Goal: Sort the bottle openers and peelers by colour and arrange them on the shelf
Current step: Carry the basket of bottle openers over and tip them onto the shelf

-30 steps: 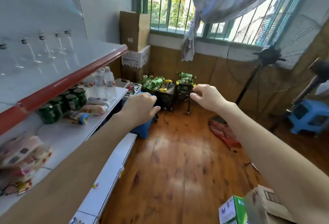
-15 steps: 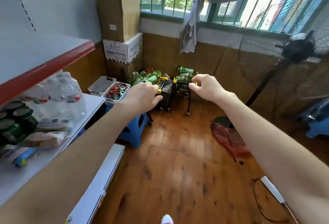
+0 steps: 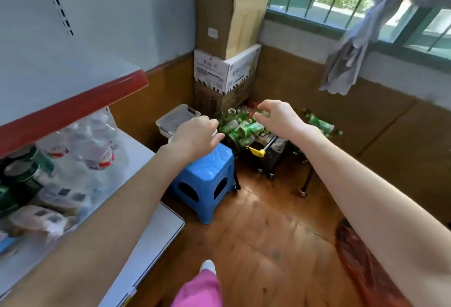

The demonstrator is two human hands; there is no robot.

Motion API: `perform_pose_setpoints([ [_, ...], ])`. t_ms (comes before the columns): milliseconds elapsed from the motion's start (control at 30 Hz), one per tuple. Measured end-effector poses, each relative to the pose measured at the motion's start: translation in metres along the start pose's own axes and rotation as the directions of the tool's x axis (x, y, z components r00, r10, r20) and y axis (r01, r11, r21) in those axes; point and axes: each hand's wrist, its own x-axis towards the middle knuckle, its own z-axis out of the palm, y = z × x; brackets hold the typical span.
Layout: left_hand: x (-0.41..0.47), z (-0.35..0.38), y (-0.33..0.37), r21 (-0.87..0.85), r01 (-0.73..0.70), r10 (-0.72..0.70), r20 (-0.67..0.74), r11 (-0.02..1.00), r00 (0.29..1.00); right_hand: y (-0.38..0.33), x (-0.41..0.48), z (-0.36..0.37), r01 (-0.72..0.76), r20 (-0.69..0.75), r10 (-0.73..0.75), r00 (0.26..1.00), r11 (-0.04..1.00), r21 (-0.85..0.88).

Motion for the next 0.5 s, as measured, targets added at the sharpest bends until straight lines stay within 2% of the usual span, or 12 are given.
perform_pose_setpoints([
  [300,0.121,0.058,-0.073,-0.039,0.296,-0.289,0.131,0.954,0.948,0.041,0.179,0.046,0.076,0.174,-0.077,0.982,0.997,0.014],
  [500,0.189,0.102,-0.097,-0.097,0.523,-0.498,0.199,0.847,0.844,0.086,0.291,0.089,0.13,0.313,-0.123,0.942,0.991,-0.003],
])
